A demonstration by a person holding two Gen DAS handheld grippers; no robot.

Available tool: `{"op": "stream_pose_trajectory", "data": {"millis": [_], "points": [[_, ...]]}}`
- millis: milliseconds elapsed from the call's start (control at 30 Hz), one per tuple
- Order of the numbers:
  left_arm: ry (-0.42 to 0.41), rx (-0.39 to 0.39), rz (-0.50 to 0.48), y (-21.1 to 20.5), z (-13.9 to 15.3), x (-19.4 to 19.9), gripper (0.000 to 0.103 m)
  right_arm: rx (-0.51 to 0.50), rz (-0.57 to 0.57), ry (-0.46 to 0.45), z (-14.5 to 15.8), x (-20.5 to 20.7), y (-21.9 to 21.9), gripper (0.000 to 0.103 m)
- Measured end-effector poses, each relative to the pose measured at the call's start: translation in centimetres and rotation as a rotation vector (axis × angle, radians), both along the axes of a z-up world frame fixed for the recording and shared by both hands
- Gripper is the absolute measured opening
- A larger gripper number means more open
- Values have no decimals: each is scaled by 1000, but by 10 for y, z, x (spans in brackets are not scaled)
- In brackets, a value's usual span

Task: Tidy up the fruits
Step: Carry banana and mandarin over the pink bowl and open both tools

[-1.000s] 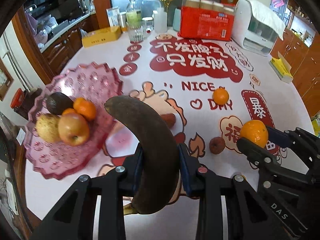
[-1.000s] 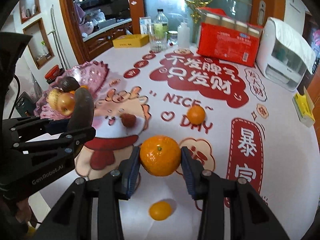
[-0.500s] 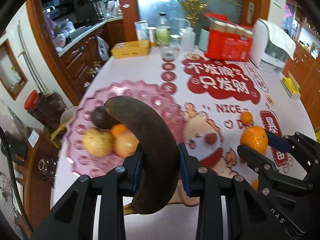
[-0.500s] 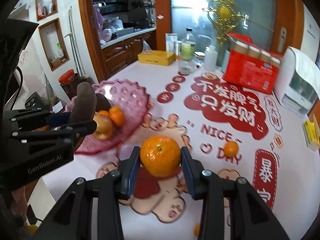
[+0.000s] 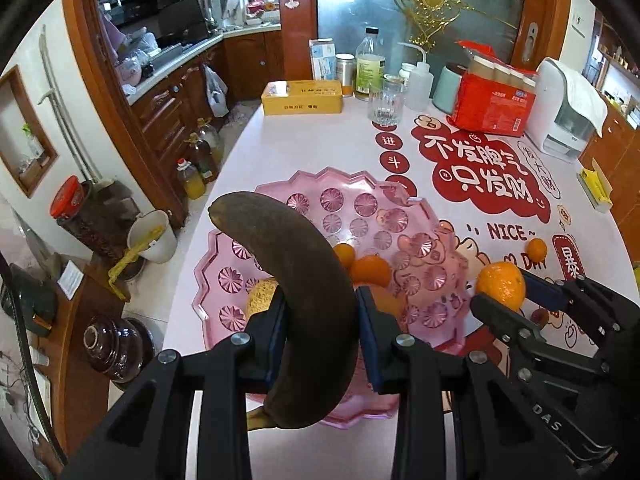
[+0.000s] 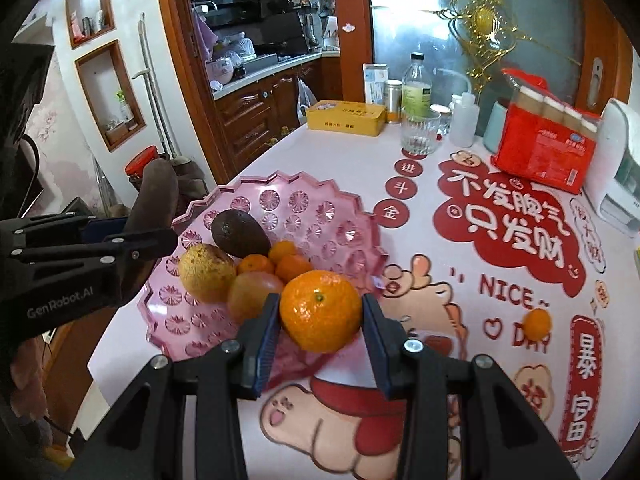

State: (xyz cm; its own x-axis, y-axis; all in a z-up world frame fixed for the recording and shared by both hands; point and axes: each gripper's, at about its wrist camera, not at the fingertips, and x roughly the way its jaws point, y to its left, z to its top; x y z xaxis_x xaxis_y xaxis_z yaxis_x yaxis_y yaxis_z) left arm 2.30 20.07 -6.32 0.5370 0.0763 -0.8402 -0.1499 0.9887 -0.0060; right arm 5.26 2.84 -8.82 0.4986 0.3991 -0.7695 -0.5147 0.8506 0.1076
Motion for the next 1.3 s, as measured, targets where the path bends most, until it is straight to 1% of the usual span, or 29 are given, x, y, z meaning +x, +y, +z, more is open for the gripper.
{"op": "stream_pose_trajectory", "data": {"millis": [100,233,433,567,767,900,1000,1100,1167,1233,1300], "points": [[21,-19,-40,10,-11,8,31,-4,-31,26,-10,9,11,40],[49,-36,-95,10,-26,23,31,-6,-75,72,-25,21,21,40],[90,-57,-151,6,-48,42,31,-33,-114,90,-42,34,30,40],[116,-60,-178,5,-60,47,31,-51,-118,98,-50,39,37,41],[148,-68,-183,8,-73,51,32,-86,-105,94,-58,41,49,41],[158,-70,-181,10,-77,50,32,-107,-102,100,-62,42,54,41],[155,-58,-181,11,-76,49,35,-116,-107,113,-65,44,56,42],[146,-33,-182,11,-74,47,38,-123,-109,117,-65,43,55,42],[131,-15,-178,11,-70,45,45,-128,-115,125,-65,43,54,43],[109,9,-162,11,-66,43,57,-116,-119,132,-65,43,51,43],[100,14,-149,13,-62,43,63,-105,-128,135,-63,43,48,46]]}}
